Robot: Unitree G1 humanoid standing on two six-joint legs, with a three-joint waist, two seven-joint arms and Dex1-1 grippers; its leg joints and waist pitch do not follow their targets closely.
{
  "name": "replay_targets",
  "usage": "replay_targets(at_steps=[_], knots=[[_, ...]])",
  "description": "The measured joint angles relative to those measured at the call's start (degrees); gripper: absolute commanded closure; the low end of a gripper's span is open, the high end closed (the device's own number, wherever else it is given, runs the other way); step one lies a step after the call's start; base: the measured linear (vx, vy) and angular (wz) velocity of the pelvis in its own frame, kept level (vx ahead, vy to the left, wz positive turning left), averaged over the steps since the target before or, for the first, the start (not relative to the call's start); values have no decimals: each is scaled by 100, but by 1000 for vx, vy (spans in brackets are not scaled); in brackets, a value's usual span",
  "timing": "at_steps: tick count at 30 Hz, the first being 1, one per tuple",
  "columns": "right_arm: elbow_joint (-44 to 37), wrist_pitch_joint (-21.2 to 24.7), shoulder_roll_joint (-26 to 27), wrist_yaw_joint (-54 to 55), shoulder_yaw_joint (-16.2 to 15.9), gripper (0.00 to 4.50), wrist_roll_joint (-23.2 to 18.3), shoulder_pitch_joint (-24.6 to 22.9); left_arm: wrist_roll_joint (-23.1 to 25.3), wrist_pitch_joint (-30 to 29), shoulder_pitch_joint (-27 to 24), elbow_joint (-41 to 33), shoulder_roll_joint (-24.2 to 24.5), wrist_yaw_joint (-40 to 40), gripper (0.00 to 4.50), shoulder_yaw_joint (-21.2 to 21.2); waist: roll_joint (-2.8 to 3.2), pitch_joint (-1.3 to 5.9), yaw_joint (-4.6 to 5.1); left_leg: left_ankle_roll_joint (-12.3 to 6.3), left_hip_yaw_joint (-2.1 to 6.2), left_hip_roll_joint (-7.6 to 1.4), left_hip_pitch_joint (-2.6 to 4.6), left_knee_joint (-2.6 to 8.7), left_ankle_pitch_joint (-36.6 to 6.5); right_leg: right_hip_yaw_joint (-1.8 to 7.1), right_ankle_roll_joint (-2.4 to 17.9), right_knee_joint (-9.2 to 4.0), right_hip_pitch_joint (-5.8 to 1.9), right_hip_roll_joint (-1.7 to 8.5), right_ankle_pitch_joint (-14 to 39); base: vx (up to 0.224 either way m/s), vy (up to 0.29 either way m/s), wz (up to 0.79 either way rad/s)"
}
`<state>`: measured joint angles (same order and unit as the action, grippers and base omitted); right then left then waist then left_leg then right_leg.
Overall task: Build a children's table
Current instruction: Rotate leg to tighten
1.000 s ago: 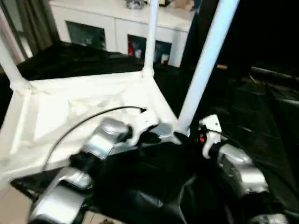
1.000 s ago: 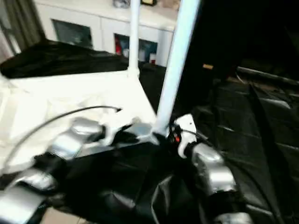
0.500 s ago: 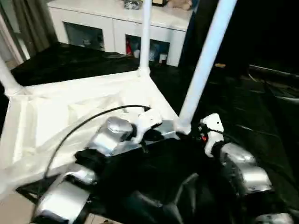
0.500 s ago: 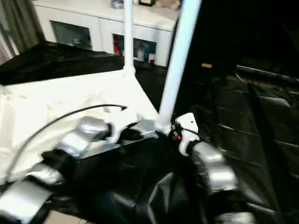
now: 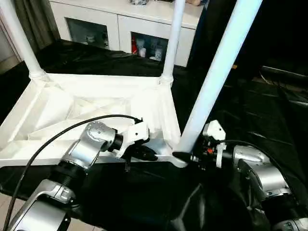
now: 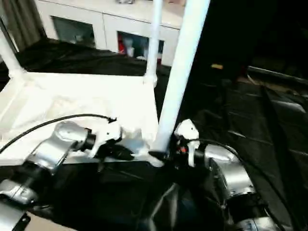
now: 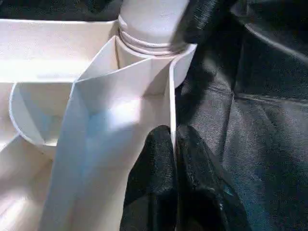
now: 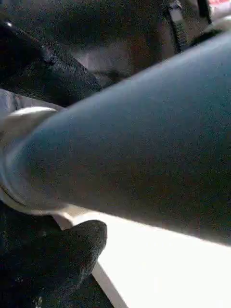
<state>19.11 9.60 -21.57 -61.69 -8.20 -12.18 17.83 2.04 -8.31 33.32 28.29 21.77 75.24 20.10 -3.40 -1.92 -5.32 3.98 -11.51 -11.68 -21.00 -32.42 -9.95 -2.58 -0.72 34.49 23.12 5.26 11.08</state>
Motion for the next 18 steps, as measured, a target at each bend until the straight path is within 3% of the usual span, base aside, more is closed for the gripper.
replay_targets(at_steps=[15,18], knots=[[0,96,8,-74,-23,190,-74,-8,-2,-129,-82,-175,49,13,450,-20,-23,-12,15,4,0,0,6,-8,1,4,0,14,-2,0,-1,0,0,0],[-11,132,87,41,60,195,-120,-87,17,-171,-74,-142,6,-89,450,-23,-31,-9,13,4,0,0,11,-14,1,7,0,22,-5,0,0,0,0,0]])
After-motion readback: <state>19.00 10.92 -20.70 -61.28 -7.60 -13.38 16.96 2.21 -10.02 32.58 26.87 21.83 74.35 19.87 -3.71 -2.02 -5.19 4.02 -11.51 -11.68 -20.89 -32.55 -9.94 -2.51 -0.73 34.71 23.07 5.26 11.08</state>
